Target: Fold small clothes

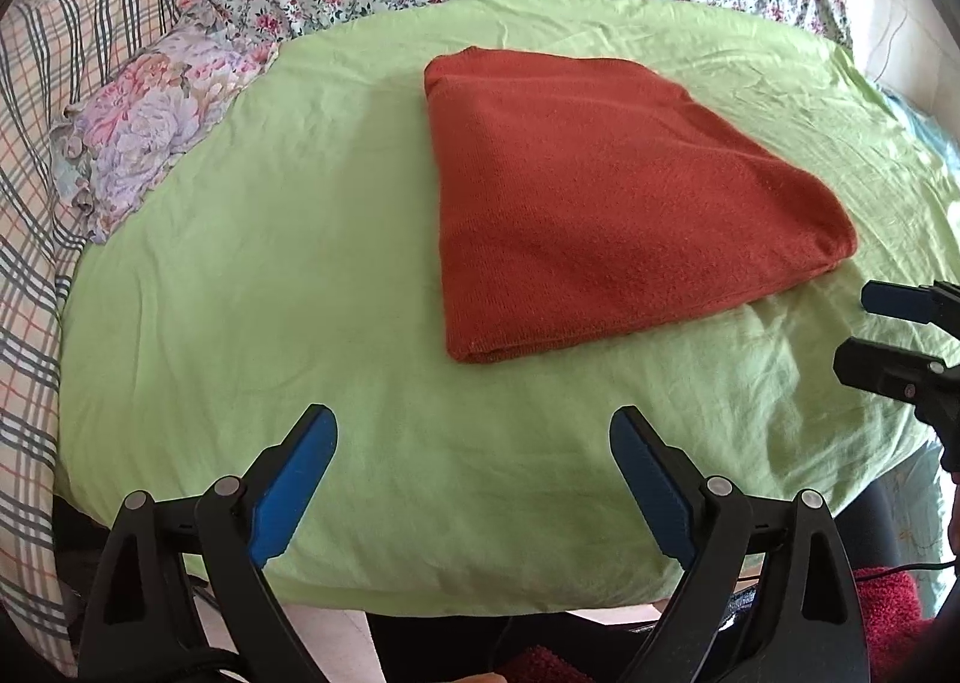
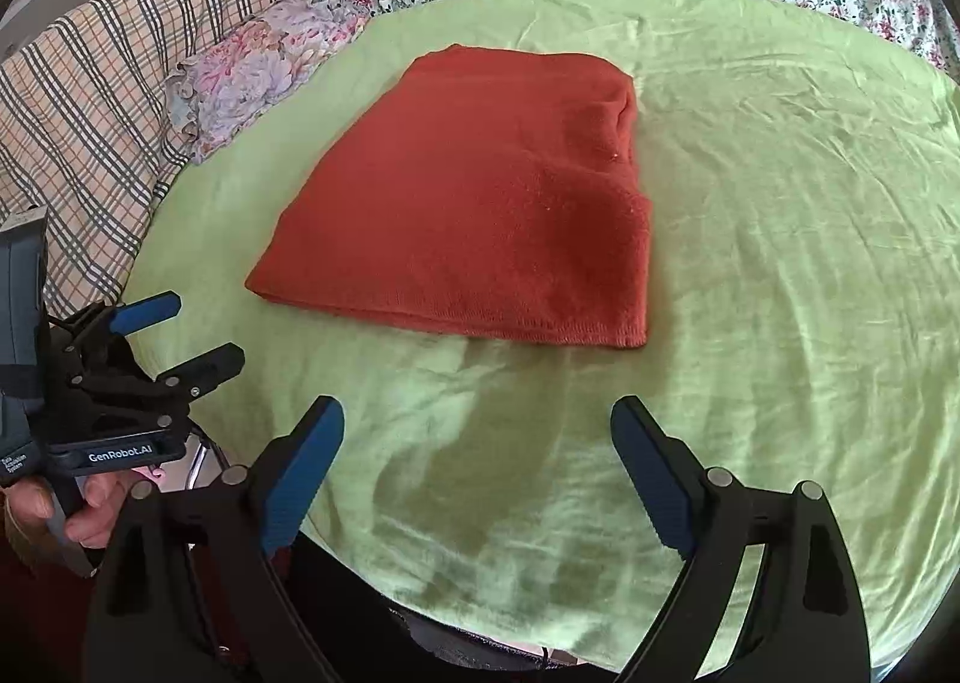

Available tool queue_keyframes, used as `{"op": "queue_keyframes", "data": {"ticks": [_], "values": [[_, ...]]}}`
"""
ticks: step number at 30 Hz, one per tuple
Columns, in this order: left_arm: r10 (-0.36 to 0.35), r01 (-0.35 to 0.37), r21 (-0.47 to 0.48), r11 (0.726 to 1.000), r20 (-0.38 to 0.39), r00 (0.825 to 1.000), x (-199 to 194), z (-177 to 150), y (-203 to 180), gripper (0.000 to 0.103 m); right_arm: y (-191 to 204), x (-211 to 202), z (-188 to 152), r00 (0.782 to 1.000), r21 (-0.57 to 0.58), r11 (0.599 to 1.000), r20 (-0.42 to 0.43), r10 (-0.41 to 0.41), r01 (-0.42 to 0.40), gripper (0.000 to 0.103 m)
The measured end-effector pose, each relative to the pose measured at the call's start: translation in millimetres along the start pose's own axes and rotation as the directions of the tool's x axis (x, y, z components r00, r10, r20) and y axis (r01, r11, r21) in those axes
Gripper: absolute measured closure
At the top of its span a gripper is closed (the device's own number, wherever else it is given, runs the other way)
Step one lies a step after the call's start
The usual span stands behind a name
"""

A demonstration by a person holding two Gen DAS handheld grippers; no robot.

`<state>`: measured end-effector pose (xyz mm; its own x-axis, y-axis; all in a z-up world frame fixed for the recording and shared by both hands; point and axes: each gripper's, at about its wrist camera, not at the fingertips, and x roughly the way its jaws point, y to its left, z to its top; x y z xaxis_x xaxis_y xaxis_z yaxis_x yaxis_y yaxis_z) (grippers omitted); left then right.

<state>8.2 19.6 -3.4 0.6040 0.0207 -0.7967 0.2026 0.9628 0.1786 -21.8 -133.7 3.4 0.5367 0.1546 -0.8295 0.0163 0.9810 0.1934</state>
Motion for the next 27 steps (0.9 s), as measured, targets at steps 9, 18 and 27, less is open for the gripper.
{"op": "queue_keyframes", "data": {"ticks": [9, 18, 27], "values": [[0.006, -0.007, 0.011, 1.0, 0.027, 1.0, -1, 25, -2, 0.008, 1, 2, 18, 1.0, -0.034, 0.999, 0.001, -0.019, 0.019, 0.007], [0.022, -0.023, 0.027, 0.999, 0.009, 1.0, 6, 43, -5, 0.006, 0, 5, 45, 0.999, -0.075, 0.997, -0.008, -0.034, 0.033, 0.001], [0.031, -0.031, 0.027, 0.999, 0.008, 0.999, 12, 56, 1, 0.006, -1, 12, 59, 0.999, -0.078, 0.997, -0.022, -0.026, 0.024, 0.001]]}}
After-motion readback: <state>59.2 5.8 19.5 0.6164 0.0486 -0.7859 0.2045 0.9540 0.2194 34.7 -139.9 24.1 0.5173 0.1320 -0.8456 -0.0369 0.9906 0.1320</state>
